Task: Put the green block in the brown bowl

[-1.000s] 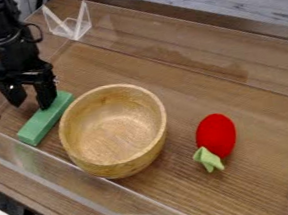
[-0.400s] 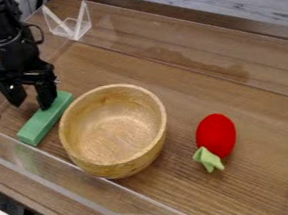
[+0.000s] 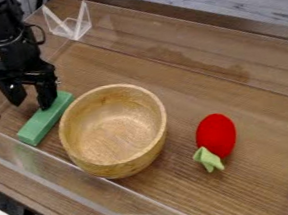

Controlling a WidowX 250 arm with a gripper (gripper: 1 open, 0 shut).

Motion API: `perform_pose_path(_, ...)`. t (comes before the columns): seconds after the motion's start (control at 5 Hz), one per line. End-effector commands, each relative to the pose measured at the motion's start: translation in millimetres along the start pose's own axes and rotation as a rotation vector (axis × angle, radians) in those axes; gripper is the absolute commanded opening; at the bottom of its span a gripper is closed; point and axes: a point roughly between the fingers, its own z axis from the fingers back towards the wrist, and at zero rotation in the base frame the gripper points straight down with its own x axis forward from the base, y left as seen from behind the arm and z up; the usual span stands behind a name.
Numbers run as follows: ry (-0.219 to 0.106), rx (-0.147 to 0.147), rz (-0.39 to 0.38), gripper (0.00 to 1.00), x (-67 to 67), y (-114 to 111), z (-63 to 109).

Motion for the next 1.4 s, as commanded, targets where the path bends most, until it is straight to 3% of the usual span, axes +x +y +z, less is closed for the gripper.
perform_pose_path(0.0,0.109,-0.035,-0.056,1.0,-20.3,-24.4,-21.1)
perform_pose_path(1.2,0.167,-0.046,-0.055,1.0,-30.5,-30.0,-26.4)
